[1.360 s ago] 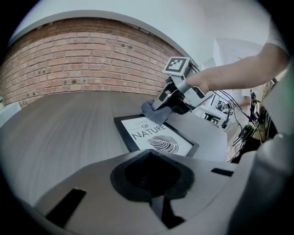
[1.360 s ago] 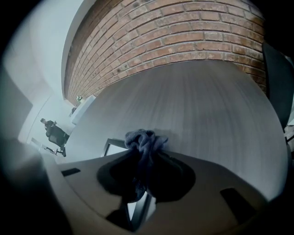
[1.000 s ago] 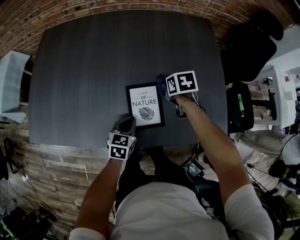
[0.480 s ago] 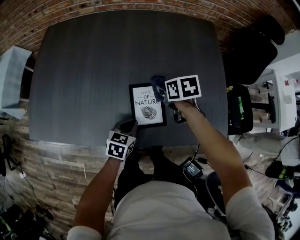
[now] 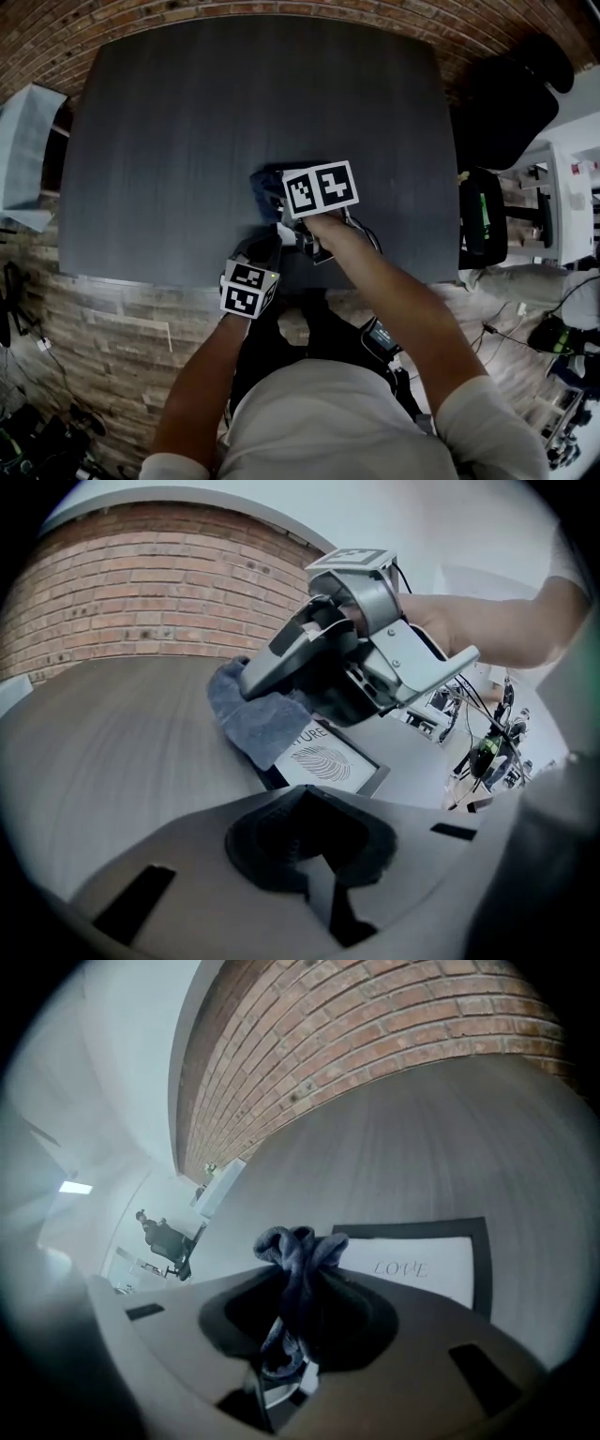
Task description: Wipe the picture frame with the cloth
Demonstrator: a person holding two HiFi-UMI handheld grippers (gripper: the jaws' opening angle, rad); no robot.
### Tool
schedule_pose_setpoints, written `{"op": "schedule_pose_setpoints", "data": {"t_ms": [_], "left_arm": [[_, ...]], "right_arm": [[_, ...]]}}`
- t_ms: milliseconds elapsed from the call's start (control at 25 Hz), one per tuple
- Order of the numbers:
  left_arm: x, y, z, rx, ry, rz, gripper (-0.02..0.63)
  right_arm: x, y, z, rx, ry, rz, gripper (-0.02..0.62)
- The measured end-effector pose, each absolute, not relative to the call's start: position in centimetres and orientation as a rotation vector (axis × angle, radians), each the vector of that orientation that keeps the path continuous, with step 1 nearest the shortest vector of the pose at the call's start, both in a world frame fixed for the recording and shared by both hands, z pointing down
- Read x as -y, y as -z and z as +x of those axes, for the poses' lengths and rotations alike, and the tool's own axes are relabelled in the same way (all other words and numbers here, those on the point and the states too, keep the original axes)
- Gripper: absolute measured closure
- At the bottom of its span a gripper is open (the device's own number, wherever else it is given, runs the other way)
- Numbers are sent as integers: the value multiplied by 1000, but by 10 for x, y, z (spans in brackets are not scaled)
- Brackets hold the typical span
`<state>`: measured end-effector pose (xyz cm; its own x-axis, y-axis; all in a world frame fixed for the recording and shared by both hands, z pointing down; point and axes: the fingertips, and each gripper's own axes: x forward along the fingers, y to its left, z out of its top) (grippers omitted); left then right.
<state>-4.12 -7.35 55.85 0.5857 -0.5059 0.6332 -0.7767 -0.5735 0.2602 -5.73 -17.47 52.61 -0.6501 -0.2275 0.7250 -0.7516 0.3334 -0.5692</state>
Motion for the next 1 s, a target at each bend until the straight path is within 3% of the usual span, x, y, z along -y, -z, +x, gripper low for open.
{"op": "schedule_pose_setpoints", "data": {"t_ms": [1000], "left_arm": [[72, -559, -43, 1082, -691, 2300, 600]], "right_arm": [[160, -561, 7, 1929, -1067, 930, 483]]}}
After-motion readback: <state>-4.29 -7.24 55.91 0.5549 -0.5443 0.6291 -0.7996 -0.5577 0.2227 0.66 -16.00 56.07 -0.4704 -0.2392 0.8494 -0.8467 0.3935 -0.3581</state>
